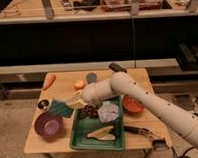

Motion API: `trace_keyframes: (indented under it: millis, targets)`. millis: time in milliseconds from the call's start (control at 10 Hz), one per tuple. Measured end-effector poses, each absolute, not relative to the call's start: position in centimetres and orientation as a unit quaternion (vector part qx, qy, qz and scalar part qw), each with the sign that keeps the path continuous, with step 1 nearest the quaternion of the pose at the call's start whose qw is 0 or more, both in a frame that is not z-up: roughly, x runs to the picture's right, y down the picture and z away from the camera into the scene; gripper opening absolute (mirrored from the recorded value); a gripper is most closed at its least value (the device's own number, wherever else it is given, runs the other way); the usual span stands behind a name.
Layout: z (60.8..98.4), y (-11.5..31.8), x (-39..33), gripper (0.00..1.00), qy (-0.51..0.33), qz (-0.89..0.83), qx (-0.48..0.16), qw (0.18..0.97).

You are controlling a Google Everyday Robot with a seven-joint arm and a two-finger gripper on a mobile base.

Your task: Place sponge in purple bowl

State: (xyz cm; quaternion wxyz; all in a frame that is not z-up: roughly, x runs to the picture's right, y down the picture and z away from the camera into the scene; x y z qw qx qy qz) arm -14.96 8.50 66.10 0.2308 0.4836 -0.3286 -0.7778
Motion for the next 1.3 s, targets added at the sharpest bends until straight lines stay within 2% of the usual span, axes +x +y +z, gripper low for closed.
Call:
trace_keyframes:
  millis: [400,700,1100,1200,1300]
  targets:
    - [70.1,12.5,-19.7,0.02,-0.348,-0.789,0.462,0.206]
    - [71.5,13.3,-20.7,0.28,-0.357,-0.801,0.435,0.203]
    - [70.5,12.1,-21.8,0.7,-0.362,-0.802,0.429,0.204]
    - [70.5,12.3,-22.3,0.78,-0.366,-0.801,0.428,0.203]
    - [70.5,12.4,-22.4,0.8,-0.369,-0.801,0.426,0.204]
